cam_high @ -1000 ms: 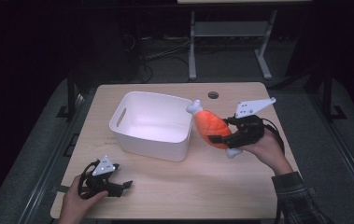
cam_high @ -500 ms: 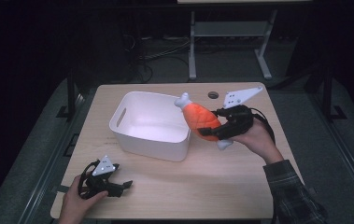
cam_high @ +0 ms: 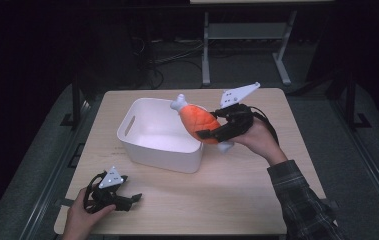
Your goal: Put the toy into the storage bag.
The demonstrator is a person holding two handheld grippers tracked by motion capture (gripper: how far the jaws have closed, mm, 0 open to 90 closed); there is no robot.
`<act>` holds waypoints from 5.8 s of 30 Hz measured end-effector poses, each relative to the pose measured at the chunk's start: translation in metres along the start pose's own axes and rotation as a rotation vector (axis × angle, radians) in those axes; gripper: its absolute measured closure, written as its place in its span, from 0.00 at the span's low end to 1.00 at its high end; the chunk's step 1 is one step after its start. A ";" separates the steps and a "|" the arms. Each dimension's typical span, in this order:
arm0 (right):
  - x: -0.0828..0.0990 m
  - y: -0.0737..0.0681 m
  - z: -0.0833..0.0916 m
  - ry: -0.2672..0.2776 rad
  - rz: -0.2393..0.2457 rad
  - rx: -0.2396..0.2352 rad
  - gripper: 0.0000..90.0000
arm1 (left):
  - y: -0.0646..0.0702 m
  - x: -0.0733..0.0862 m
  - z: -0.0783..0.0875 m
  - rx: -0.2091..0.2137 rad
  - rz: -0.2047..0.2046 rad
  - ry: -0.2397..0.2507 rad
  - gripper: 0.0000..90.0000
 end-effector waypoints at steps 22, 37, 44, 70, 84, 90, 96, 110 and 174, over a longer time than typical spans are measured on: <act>-0.040 0.004 -0.064 -0.043 0.059 -0.087 0.42 | 0.000 0.000 0.000 0.000 0.000 0.000 0.14; -0.034 0.004 -0.109 -0.102 0.083 -0.113 0.41 | 0.000 0.000 0.000 -0.002 -0.002 -0.001 0.14; -0.028 0.000 -0.120 -0.141 0.105 -0.130 0.41 | 0.000 0.000 0.000 -0.002 -0.002 -0.001 0.14; -0.027 -0.007 -0.122 -0.151 0.098 -0.155 0.36 | 0.000 0.000 0.000 -0.001 -0.002 -0.001 0.14; -0.011 0.005 -0.079 -0.106 0.037 -0.085 0.33 | 0.000 0.000 0.000 0.000 -0.004 -0.003 0.14; -0.004 0.007 -0.059 -0.091 0.007 -0.042 0.27 | 0.000 0.000 0.000 0.000 -0.003 -0.002 0.14; 0.005 0.008 -0.042 -0.076 -0.015 0.007 0.19 | 0.000 0.000 0.000 -0.001 -0.003 -0.002 0.14; 0.046 0.003 0.000 -0.049 -0.120 0.137 0.14 | 0.000 0.000 0.000 -0.001 -0.003 -0.003 0.14; 0.267 -0.074 0.059 -0.295 -0.393 0.454 0.02 | 0.000 0.000 0.000 0.000 -0.002 -0.003 0.14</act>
Point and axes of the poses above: each handheld gripper's, and its own axes: z roughly backward along the jaws, x roughly out of its underside, y roughly to its right, the point moved 8 cm from there along -z, roughly forward along the jaws, and after that the axes turned 8 degrees about z, right-handed, at the moved point
